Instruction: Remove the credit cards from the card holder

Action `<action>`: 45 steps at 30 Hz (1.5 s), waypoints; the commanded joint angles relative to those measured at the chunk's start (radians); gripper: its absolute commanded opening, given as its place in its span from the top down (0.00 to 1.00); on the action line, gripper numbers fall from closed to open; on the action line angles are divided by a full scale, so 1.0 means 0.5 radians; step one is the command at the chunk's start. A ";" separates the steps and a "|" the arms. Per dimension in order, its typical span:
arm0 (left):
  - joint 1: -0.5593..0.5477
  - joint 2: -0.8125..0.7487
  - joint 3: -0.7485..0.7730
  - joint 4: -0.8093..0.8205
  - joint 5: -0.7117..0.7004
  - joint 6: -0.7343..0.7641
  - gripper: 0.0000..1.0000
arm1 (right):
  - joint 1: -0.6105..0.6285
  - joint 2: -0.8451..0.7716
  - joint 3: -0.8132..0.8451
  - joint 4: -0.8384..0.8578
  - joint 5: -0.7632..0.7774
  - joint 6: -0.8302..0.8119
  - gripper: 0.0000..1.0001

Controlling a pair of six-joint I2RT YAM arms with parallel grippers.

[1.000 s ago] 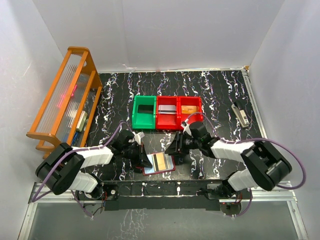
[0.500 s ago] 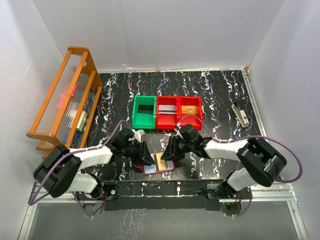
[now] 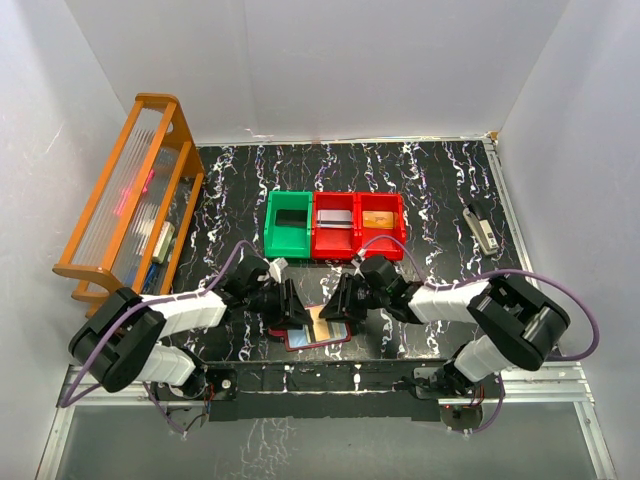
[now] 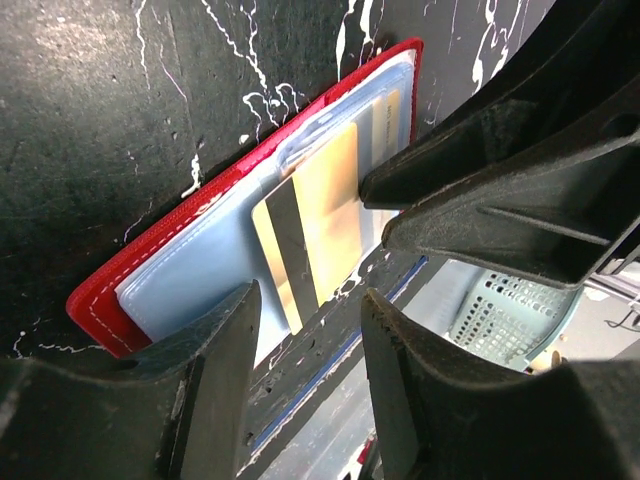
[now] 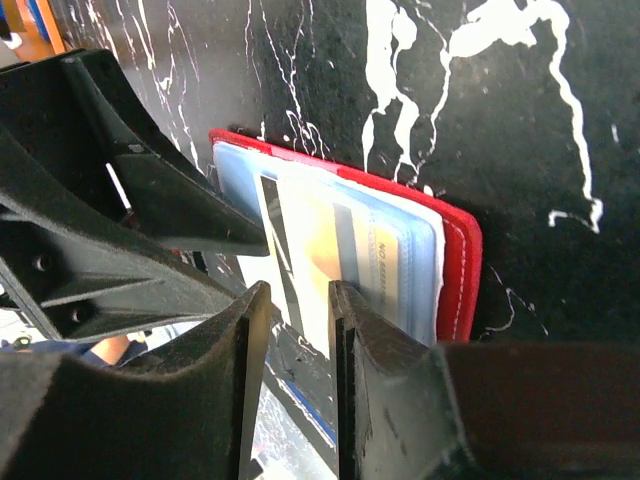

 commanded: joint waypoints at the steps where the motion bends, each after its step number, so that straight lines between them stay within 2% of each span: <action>1: 0.007 0.037 -0.055 0.087 -0.049 -0.139 0.56 | 0.016 -0.025 -0.181 -0.032 0.171 0.108 0.71; 5: 0.007 0.038 -0.203 0.329 -0.050 -0.304 0.56 | 0.015 -0.035 -0.223 -0.023 0.165 0.130 0.71; 8: 0.007 0.108 -0.299 0.578 -0.009 -0.424 0.56 | 0.015 -0.006 -0.317 0.104 0.105 0.177 0.71; 14: -0.007 0.167 -0.373 0.798 0.023 -0.535 0.56 | 0.015 0.081 -0.400 0.246 0.084 0.251 0.72; 21: -0.011 0.135 -0.337 0.921 0.062 -0.565 0.67 | 0.015 0.069 -0.400 0.251 0.088 0.254 0.72; 26: -0.011 0.084 -0.257 0.825 0.101 -0.482 0.84 | 0.016 0.075 -0.403 0.253 0.089 0.251 0.72; 29: -0.011 0.057 -0.202 0.637 0.088 -0.388 0.99 | 0.015 0.059 -0.406 0.252 0.094 0.256 0.73; 36: -0.011 -0.168 -0.140 0.101 -0.066 -0.177 1.00 | 0.016 -0.095 -0.383 0.141 0.150 0.226 0.70; 42: -0.011 -0.215 -0.142 0.067 -0.055 -0.141 1.00 | 0.015 -0.107 -0.273 0.178 0.001 0.136 0.69; 45: -0.011 -0.176 -0.097 0.039 -0.048 -0.117 1.00 | 0.017 -0.168 -0.111 0.107 -0.029 0.064 0.69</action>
